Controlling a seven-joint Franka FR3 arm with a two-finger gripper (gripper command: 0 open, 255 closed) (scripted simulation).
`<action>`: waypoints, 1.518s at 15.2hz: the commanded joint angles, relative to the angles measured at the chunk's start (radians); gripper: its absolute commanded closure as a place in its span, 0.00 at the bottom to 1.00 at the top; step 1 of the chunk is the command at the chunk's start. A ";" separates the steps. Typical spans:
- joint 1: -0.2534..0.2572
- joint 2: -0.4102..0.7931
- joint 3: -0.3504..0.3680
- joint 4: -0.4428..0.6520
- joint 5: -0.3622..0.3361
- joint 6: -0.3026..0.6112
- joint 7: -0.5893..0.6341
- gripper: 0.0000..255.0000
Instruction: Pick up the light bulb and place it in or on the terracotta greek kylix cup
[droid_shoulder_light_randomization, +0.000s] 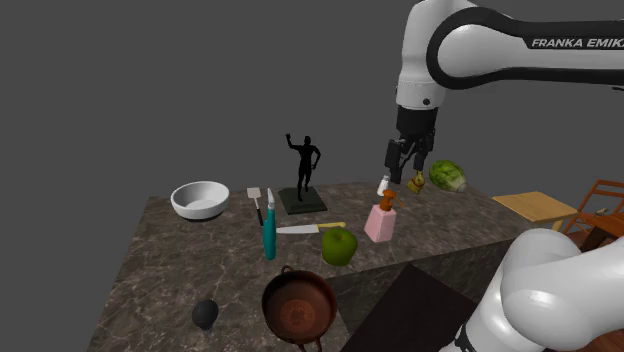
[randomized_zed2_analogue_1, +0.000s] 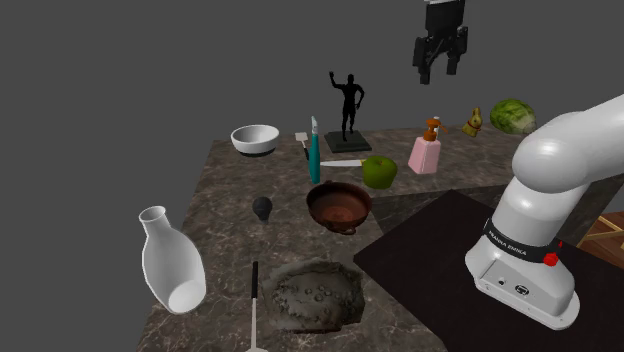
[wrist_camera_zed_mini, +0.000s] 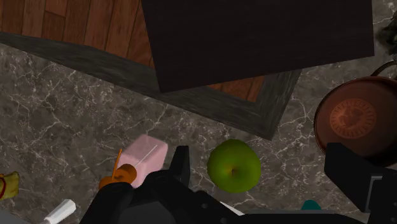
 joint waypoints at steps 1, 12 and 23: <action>0.000 0.000 0.000 0.000 0.000 0.000 0.000 0.00; 0.074 0.211 0.167 -0.067 0.102 0.292 0.194 0.00; 0.110 0.559 0.330 0.026 0.086 0.557 0.405 0.00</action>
